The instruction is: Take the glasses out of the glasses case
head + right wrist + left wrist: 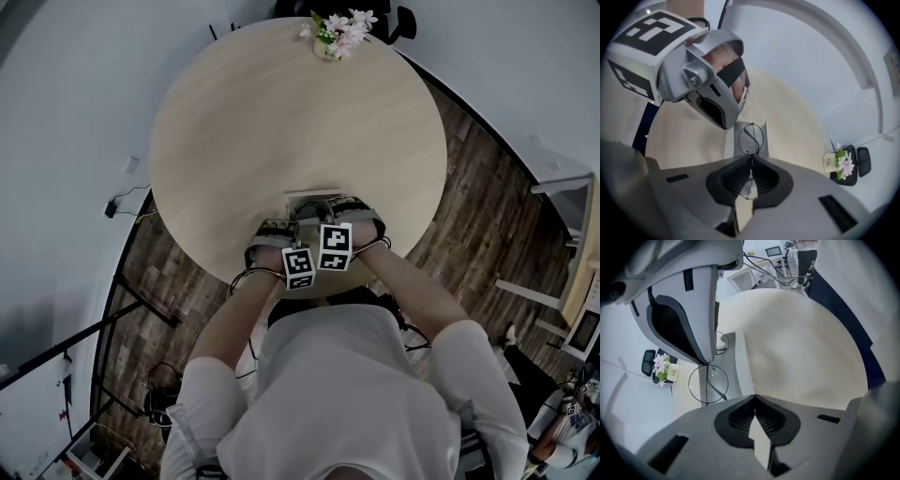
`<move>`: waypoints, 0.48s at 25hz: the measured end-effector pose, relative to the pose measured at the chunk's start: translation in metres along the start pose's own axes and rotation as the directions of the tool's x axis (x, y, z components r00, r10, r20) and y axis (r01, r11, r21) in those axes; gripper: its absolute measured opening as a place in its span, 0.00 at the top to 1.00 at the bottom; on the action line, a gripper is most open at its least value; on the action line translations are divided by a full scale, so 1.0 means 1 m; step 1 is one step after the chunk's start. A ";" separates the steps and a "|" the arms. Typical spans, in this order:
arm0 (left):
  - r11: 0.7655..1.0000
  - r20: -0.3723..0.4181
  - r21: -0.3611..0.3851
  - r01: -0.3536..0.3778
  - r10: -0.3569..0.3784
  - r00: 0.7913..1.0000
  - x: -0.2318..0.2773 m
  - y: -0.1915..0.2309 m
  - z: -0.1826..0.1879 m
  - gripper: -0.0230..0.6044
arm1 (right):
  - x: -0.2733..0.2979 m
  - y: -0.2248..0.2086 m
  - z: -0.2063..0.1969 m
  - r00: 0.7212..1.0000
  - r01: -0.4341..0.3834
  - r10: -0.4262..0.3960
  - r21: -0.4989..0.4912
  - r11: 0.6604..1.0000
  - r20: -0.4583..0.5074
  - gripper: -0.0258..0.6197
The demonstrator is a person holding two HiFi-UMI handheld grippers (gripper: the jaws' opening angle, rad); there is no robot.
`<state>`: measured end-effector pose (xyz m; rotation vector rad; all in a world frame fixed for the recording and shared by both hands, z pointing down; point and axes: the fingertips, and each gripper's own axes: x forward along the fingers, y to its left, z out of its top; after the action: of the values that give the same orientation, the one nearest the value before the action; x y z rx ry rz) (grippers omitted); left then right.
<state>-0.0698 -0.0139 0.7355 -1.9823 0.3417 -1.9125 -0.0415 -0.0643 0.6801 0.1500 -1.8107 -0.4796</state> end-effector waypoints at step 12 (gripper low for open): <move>1.000 -0.003 0.021 -0.009 0.009 1.000 0.000 -0.001 0.000 0.96 | -0.044 -0.003 -0.014 0.996 0.091 -0.091 0.034 0.995 -0.015 0.93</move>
<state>-0.0696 -0.0130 0.7363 -1.9617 0.3292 -1.9060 -0.0157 -0.0554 0.6426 0.2601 -1.8053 -0.5099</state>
